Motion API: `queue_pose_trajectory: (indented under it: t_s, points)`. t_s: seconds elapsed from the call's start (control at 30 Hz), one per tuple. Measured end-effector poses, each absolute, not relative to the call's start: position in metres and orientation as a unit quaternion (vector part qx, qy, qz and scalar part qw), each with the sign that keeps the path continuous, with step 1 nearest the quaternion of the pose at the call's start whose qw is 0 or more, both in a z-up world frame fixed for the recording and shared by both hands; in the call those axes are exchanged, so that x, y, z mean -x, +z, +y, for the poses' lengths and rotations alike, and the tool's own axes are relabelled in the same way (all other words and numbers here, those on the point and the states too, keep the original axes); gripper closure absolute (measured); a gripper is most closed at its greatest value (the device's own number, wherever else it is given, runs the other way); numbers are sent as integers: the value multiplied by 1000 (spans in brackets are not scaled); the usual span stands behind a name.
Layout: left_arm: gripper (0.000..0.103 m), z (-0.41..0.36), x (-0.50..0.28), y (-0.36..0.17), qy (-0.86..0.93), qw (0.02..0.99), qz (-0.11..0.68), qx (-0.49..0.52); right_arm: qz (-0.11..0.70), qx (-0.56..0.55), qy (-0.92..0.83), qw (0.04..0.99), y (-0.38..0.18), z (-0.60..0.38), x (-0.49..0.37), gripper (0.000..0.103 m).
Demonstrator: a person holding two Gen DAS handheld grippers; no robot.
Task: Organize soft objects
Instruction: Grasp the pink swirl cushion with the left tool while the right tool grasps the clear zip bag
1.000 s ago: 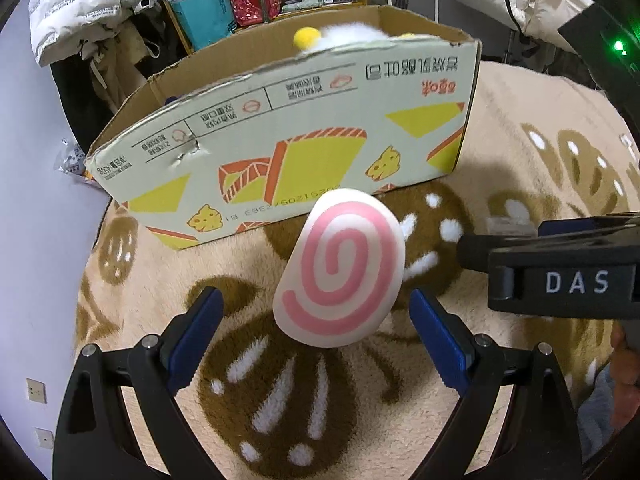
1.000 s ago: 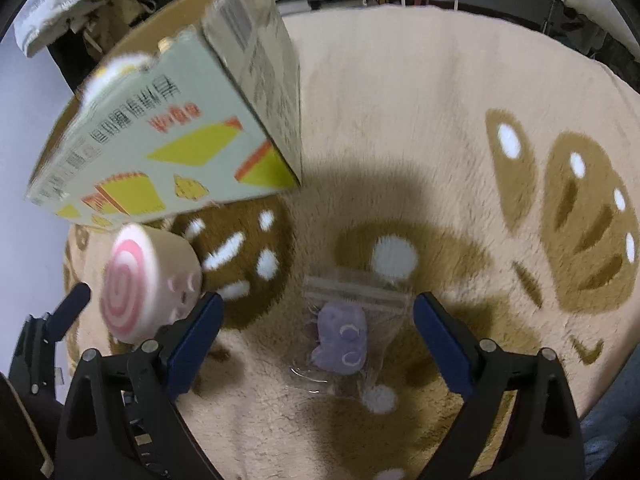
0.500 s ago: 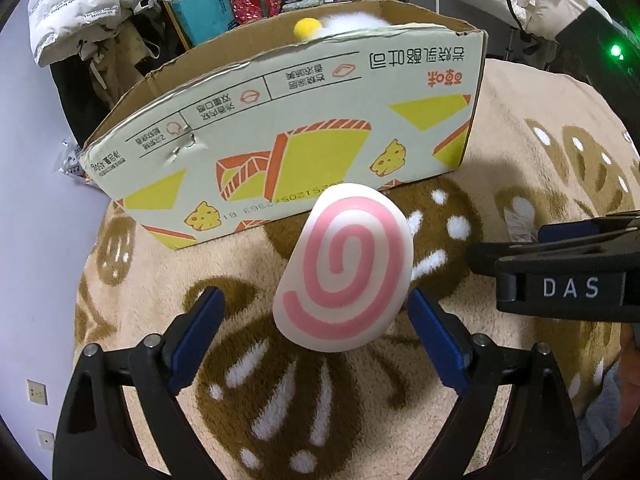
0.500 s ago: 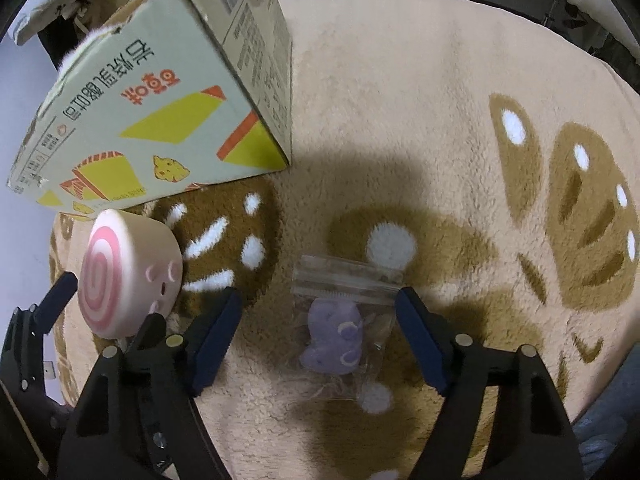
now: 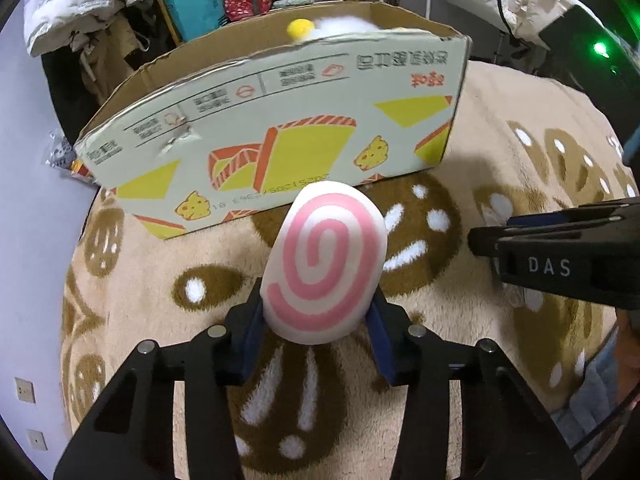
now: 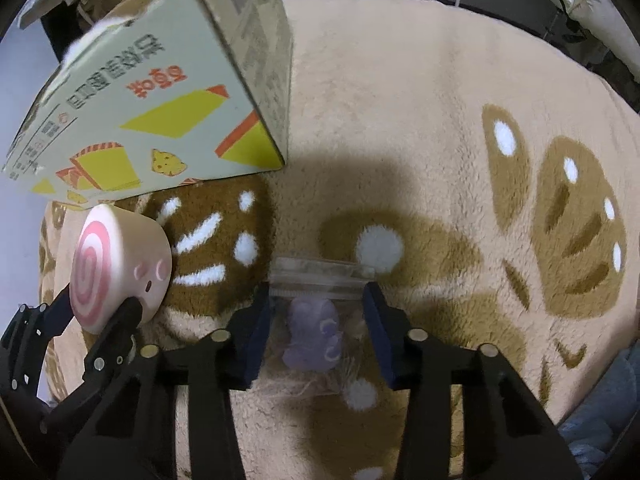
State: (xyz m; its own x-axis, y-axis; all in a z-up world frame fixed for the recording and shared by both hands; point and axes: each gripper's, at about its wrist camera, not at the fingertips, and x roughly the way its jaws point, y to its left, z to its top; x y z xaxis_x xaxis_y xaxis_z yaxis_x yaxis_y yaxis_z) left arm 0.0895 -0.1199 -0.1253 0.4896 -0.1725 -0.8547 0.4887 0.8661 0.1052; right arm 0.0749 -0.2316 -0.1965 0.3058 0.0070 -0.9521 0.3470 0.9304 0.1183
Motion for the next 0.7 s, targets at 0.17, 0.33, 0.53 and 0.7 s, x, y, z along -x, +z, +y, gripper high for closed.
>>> queue_pose_trajectory:
  t_s: [0.17, 0.33, 0.53, 0.7]
  points:
    - [58, -111, -92, -122, -184, 851, 468, -153, 583, -138, -106, 794, -192, -231, -72, 68]
    - [59, -106, -92, -119, -175, 854, 467, -149, 586, -136, -106, 792, -184, -228, -68, 74]
    - [61, -101, -82, -109, -172, 860, 456, -154, 575, -120, -104, 803, -166, -228, -55, 85]
    - [61, -88, -76, -98, -158, 866, 453, -141, 565, -117, -119, 808, -156, -240, -48, 92]
